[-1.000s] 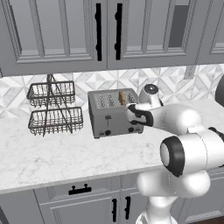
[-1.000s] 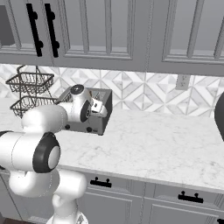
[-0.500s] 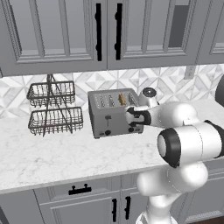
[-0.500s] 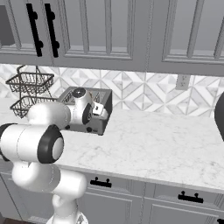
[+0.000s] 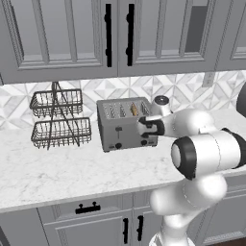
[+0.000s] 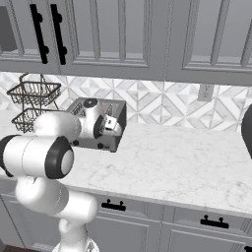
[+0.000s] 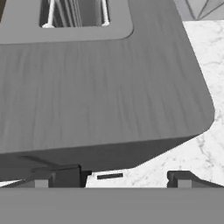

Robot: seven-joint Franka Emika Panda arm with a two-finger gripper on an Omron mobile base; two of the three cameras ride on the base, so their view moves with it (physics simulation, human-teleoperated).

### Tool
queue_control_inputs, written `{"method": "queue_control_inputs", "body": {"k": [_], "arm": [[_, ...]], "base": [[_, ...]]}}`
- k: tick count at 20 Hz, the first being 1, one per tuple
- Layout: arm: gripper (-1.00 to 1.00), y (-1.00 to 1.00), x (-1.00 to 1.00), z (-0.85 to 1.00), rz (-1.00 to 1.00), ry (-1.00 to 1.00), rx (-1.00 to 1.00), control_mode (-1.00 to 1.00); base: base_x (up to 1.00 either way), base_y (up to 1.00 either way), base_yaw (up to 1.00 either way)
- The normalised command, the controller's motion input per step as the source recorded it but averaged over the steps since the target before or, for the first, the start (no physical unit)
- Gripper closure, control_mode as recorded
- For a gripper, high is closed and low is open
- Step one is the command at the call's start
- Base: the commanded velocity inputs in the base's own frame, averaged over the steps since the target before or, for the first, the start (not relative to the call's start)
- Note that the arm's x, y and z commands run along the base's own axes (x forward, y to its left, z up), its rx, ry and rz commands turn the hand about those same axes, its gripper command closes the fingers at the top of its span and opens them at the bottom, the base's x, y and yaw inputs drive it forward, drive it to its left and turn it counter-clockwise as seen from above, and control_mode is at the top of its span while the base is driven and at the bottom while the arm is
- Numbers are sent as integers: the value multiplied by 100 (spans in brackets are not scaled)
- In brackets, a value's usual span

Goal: Start the toaster. Once the lever pops up, take the bread to the plate on the dining counter.

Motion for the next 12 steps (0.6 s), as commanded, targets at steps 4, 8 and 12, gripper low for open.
{"method": "queue_control_inputs", "body": {"k": [4, 8, 12], "arm": [[-100, 0, -36, -100, 0, 21, -6, -100], [-100, 0, -55, -91, 0, 14, -6, -100], [-100, 0, -91, -2, 0, -10, 0, -100]], "base": [[0, 0, 0], [0, 0, 0], [0, 0, 0]]}}
